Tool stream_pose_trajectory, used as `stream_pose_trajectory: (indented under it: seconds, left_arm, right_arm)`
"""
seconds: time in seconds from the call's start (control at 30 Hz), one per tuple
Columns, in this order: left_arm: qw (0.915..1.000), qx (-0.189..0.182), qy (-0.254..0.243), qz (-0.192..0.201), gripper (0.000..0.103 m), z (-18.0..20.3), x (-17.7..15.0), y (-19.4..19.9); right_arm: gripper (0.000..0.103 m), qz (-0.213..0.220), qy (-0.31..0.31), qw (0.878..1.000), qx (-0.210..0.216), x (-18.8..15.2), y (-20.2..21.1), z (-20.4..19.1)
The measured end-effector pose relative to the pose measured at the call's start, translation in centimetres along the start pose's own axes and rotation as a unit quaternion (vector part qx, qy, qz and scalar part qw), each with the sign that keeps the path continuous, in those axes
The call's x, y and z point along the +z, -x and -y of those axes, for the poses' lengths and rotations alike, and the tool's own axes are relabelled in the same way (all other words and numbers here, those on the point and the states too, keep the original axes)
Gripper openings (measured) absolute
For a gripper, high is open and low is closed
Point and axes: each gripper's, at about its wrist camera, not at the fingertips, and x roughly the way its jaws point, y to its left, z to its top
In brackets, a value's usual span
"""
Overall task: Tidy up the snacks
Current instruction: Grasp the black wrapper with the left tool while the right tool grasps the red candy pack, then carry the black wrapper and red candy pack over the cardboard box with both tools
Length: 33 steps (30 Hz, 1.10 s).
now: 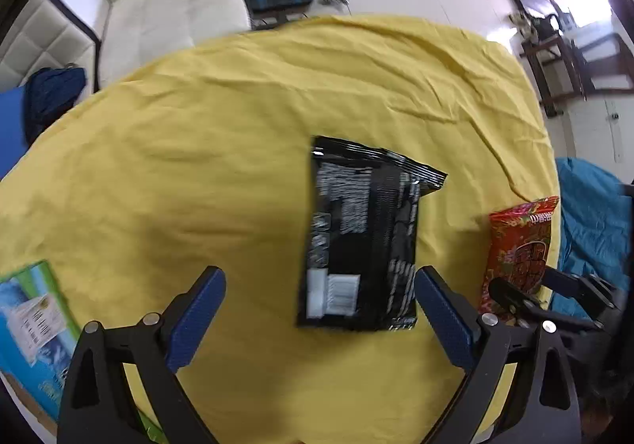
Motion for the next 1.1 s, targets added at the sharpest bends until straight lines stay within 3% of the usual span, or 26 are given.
stream_pose_trajectory:
  seconds: [0.17, 0.3, 0.33, 0.37, 0.5, 0.77, 1.1]
  left_arm:
    - [0.9994, 0.006, -0.025, -0.022, 0.094, 1.9, 1.5, -2.9]
    - [0.9977, 0.04, -0.054, -0.007, 0.071, 3.2, 1.3, -3.1]
    - [0.9971, 0.046, -0.061, -0.002, 0.06, 3.4, 1.1, -2.9]
    - [0.9965, 0.05, -0.066, 0.003, 0.055, 3.5, 0.7, -2.6]
    - [0.9955, 0.067, -0.067, 0.008, 0.052, 3.2, -1.7, -1.7]
    - [0.9961, 0.07, -0.054, 0.007, 0.052, 1.4, -8.8, -0.8]
    - [0.9979, 0.061, -0.02, 0.004, 0.053, 0.3, -9.4, -1.6]
  right_arm:
    - [0.077, 0.006, -0.051, 0.997, 0.053, 0.3, -0.4, 2.4]
    - [0.076, 0.016, -0.057, 0.996, 0.06, 0.9, -0.9, 2.8]
    - [0.073, 0.02, -0.057, 0.997, 0.058, 1.1, -1.0, 2.6]
    - [0.061, 0.021, -0.055, 0.997, 0.056, 1.3, -1.0, 2.4]
    - [0.052, 0.012, -0.038, 0.998, 0.044, 1.1, -1.6, 0.6]
    - [0.05, -0.02, 0.007, 0.999, 0.043, -3.7, -2.5, -1.6]
    - [0.052, 0.035, -0.013, 0.999, 0.019, -4.5, -3.2, -2.2]
